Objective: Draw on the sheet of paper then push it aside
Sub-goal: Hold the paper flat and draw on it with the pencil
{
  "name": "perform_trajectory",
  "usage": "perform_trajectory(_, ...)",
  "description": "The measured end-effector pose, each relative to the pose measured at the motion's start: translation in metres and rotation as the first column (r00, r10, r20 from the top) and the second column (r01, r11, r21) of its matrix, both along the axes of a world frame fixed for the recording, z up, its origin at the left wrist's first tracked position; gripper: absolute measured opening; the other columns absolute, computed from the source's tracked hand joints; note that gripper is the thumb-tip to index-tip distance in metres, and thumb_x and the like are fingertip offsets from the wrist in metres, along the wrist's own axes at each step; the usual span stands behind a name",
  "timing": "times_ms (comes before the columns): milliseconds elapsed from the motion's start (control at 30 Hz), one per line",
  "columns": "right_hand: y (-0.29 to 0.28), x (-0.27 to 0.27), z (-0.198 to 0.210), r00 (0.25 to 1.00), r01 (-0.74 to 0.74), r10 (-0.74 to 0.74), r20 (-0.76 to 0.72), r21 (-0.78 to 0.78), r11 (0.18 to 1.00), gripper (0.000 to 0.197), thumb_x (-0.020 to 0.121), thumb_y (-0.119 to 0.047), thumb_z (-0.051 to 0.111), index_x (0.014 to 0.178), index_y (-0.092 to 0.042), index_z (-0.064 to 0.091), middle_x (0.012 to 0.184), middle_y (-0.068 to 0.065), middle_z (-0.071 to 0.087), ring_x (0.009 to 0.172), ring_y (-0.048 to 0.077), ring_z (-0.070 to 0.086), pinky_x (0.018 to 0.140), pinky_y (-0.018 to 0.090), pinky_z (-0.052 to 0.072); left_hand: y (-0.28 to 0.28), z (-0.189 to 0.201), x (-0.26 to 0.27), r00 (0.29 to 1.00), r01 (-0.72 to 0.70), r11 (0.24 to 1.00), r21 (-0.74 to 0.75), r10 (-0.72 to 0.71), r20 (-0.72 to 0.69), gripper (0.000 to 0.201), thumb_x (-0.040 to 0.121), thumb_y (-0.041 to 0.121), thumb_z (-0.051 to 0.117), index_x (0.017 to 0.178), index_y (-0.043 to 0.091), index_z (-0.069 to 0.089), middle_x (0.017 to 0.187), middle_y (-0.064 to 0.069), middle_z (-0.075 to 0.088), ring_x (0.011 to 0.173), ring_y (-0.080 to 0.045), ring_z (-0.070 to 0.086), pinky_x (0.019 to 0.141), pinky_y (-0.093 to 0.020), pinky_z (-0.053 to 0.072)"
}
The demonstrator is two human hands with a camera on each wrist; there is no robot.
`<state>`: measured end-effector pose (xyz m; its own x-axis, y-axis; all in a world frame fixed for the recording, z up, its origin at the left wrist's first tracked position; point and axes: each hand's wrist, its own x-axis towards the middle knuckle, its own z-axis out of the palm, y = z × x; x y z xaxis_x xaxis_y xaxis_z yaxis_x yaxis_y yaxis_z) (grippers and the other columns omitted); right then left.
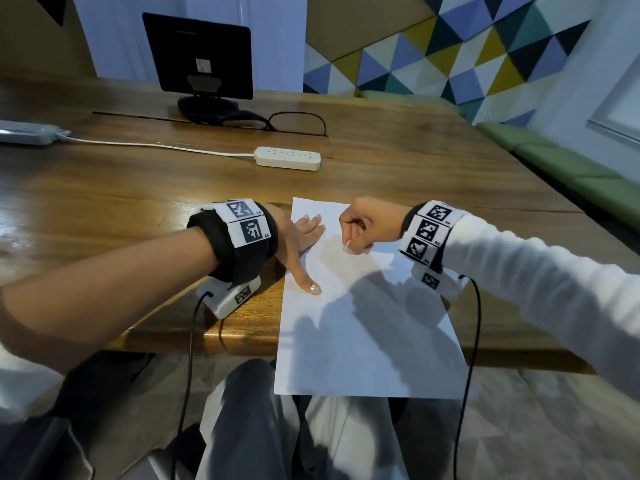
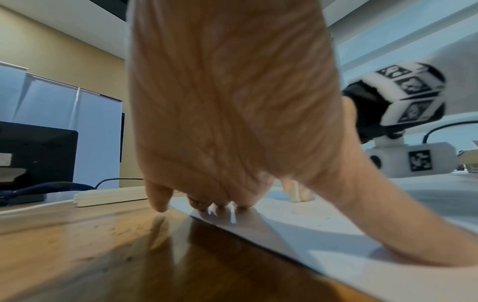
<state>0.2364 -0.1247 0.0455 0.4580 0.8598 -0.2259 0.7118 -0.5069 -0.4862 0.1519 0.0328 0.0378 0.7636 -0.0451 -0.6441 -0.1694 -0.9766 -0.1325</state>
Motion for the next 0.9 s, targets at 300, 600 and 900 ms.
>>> perform_trajectory(300,-0.002,0.000,-0.001,1.000,-0.006,0.006,-0.028,-0.014,1.000,0.008,0.074,0.006,0.071,0.078,0.003,0.065,0.057,0.003,0.063,0.046,0.003,0.058,0.055,0.023,0.051,0.000,0.001,0.000,1.000,-0.001,1.000,-0.006,0.001,-0.021,0.126,0.073,0.071,0.058,0.144,0.016,-0.030,0.150,-0.005,-0.039,0.142,-0.023,-0.028,0.117,-0.050,-0.007)
perform_trajectory(600,-0.004,0.000,-0.002,0.992,-0.040,0.038,-0.118,-0.021,0.999,0.009,0.075,0.003,0.073,0.076,0.000,0.064,0.060,0.005,0.066,0.049,0.011,0.060,0.054,0.020,0.053,-0.001,0.002,0.000,1.000,-0.005,1.000,0.000,0.005,-0.017,0.126,0.074,0.069,0.058,0.144,0.012,-0.030,0.149,-0.004,-0.039,0.141,-0.021,-0.028,0.118,-0.046,-0.007)
perform_trajectory(900,0.002,-0.008,-0.009,0.981,-0.004,0.008,-0.193,0.024,1.000,0.016,0.075,0.008,0.070,0.071,-0.005,0.061,0.051,-0.001,0.063,0.043,0.007,0.057,0.050,0.017,0.048,0.001,-0.002,0.004,1.000,0.007,1.000,0.025,-0.007,-0.001,0.130,0.071,0.074,0.057,0.144,0.011,-0.030,0.150,-0.004,-0.037,0.142,-0.020,-0.026,0.118,-0.045,-0.006)
